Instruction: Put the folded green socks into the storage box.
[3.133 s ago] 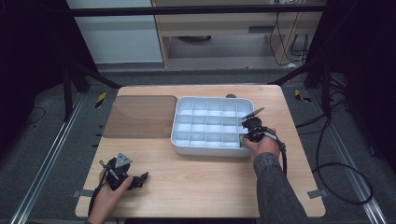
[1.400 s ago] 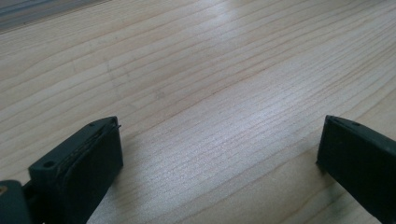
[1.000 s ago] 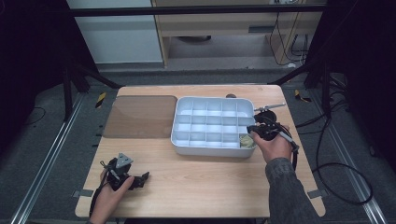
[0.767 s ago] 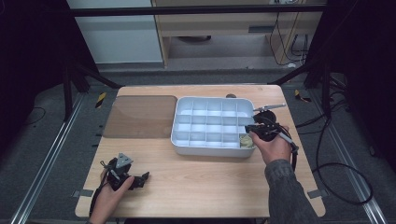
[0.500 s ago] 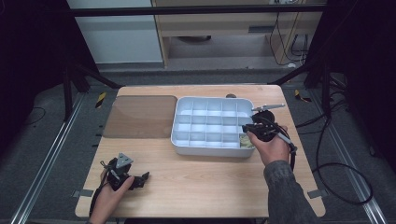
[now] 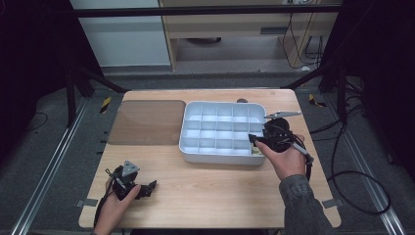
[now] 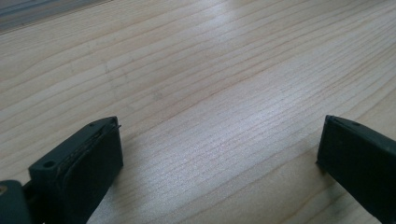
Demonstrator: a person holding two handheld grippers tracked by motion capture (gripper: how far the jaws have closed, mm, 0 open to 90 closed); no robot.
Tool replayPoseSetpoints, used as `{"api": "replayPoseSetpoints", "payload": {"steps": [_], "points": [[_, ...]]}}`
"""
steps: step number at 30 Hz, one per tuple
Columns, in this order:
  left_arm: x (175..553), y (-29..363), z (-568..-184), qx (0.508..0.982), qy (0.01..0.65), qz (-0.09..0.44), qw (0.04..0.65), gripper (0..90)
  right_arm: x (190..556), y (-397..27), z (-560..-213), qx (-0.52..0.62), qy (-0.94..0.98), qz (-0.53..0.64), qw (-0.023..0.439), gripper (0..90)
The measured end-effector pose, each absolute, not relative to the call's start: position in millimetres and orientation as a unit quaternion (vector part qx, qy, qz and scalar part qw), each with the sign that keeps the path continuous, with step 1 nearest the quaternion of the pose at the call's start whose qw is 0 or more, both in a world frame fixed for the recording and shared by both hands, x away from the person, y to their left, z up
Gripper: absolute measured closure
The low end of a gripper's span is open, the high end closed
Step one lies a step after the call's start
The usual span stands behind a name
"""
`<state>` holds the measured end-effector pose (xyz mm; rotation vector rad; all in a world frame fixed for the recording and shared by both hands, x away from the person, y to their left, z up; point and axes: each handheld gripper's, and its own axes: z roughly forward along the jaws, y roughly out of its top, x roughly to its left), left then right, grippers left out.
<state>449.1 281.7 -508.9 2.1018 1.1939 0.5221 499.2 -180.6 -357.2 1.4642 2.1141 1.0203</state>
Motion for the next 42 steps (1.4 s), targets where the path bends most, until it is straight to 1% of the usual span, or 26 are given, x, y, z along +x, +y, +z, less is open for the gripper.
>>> {"api": "replayPoseSetpoints", "payload": {"steps": [4,10,14,18,23,25,28,34,42], "points": [[449.2,281.8,-508.8,0.803,0.456,0.200,0.328,0.0,496.7,-180.5,-355.5,0.519,0.748,0.368,0.191,26.9],[448.7,281.7,-508.8,0.804,0.455,0.199,0.328,0.0,490.3,-180.7,-355.7,0.515,0.745,0.371,0.205,16.2],[448.6,281.7,-508.8,0.804,0.455,0.199,0.328,0.0,483.7,-183.3,-358.8,0.511,0.747,0.372,0.205,11.1],[448.3,281.4,-508.8,0.804,0.455,0.199,0.328,0.0,477.4,-187.3,-365.3,0.507,0.750,0.370,0.206,7.8],[447.4,280.9,-508.9,0.804,0.454,0.199,0.328,0.0,469.1,-193.3,-376.1,0.503,0.755,0.369,0.202,7.2],[446.9,280.8,-508.9,0.804,0.454,0.199,0.329,0.0,466.5,-195.0,-380.3,0.504,0.756,0.366,0.203,9.8],[446.6,280.8,-508.9,0.804,0.454,0.199,0.329,0.0,461.4,-198.9,-387.8,0.501,0.760,0.356,0.211,12.4],[446.6,280.8,-508.8,0.804,0.454,0.199,0.328,0.0,452.8,-206.8,-409.6,0.483,0.768,0.348,0.235,11.9],[446.4,280.6,-509.0,0.804,0.454,0.199,0.329,0.0,442.0,-215.6,-442.5,0.468,0.786,0.317,0.251,11.0]]}}
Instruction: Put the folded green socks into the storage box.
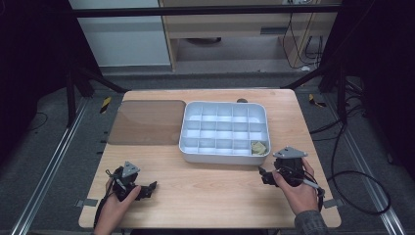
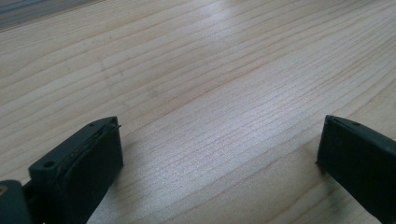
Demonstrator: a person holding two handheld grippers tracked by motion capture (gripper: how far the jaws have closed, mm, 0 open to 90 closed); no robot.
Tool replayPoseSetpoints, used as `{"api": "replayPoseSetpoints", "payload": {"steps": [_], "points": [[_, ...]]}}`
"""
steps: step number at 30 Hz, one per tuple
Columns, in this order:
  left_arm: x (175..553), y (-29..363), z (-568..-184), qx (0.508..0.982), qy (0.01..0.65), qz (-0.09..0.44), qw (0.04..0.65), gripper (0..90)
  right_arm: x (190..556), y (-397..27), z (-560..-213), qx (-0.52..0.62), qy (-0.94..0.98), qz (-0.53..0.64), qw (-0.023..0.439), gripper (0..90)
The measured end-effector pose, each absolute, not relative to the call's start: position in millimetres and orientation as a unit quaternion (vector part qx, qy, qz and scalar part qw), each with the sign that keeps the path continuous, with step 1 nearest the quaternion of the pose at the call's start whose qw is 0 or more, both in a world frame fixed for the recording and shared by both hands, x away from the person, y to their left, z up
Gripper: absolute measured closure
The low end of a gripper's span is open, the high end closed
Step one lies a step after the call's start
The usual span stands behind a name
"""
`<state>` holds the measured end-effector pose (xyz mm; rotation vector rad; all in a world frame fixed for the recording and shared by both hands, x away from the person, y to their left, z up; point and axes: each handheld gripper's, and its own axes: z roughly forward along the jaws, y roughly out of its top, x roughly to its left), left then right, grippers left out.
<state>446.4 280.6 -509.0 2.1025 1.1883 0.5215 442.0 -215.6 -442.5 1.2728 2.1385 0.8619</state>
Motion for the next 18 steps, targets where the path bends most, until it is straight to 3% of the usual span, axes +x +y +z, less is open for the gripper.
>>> {"api": "replayPoseSetpoints", "payload": {"steps": [18], "points": [[446.2,280.5,-509.0,0.804,0.454,0.199,0.329,0.0,438.6,-215.3,-500.0,0.490,0.774,0.313,0.248,10.2]]}}
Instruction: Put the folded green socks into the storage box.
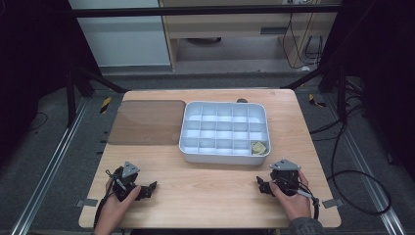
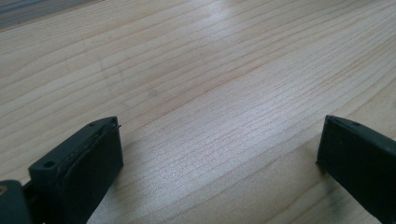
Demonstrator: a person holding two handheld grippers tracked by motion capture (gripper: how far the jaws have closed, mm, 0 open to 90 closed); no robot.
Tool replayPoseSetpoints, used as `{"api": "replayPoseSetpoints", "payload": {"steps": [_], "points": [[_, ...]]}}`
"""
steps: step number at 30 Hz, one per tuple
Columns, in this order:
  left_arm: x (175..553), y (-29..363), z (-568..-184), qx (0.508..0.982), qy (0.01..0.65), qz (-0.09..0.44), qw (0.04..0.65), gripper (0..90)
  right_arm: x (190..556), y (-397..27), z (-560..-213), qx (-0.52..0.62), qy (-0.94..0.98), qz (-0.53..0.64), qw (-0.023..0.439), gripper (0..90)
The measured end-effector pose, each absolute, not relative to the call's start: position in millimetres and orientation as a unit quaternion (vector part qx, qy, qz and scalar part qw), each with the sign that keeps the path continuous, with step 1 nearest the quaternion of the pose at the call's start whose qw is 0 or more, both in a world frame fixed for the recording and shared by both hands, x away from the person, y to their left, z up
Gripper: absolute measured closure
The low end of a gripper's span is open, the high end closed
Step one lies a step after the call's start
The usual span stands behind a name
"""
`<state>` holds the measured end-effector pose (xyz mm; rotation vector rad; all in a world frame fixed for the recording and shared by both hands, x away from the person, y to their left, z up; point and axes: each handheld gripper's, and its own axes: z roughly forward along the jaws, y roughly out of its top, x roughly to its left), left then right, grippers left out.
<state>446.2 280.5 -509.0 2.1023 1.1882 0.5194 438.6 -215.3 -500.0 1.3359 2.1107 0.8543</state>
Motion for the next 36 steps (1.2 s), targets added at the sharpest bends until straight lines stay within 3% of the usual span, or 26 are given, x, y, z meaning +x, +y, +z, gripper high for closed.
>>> {"api": "replayPoseSetpoints", "payload": {"steps": [36], "points": [[445.8,279.5,-509.2,0.803,0.454,0.198,0.331,0.0,444.4,-199.3,-513.0,0.514,0.761,0.327,0.224,3.2]]}}
